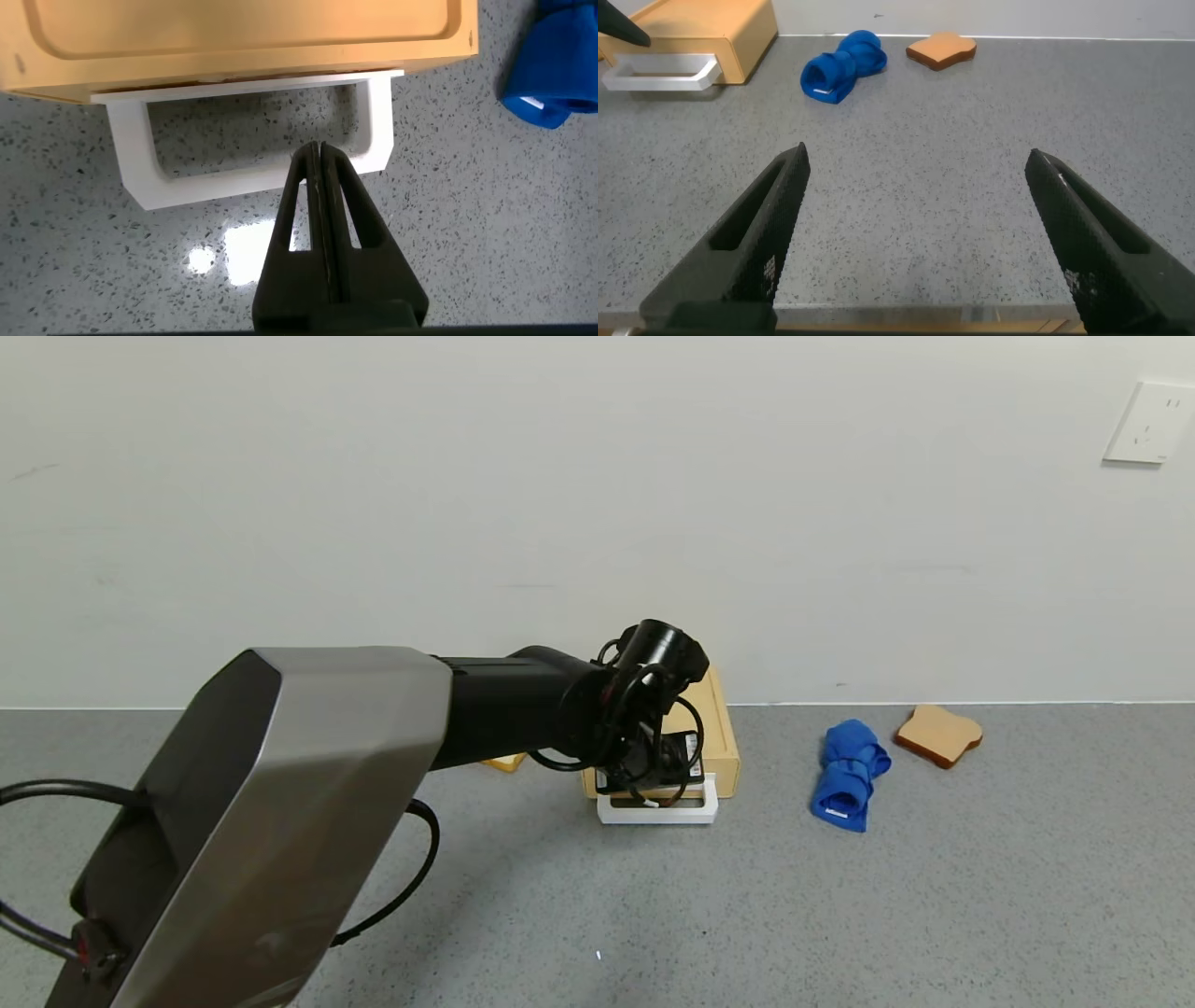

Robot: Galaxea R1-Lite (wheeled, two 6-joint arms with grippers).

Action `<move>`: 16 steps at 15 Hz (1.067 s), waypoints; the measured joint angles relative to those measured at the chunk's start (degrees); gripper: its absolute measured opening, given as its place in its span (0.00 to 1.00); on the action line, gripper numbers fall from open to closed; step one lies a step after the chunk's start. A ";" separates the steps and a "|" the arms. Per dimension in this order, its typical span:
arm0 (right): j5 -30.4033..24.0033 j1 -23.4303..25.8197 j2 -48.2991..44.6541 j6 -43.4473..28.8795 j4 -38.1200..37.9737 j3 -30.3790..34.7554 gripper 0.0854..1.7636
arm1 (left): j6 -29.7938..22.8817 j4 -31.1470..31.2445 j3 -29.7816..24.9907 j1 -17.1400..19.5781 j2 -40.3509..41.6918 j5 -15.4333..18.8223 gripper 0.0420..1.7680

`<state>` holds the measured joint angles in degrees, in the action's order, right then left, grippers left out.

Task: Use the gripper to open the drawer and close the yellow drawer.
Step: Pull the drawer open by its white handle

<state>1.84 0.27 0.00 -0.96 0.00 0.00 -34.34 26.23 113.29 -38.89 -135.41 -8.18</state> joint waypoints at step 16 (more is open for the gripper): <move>-0.02 0.00 0.00 0.04 -0.02 0.00 0.96 | -0.88 -4.49 0.00 0.55 -5.13 -2.04 0.04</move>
<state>1.82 0.27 0.00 -0.93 -0.02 0.00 -35.22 21.75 113.29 -38.34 -140.55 -10.22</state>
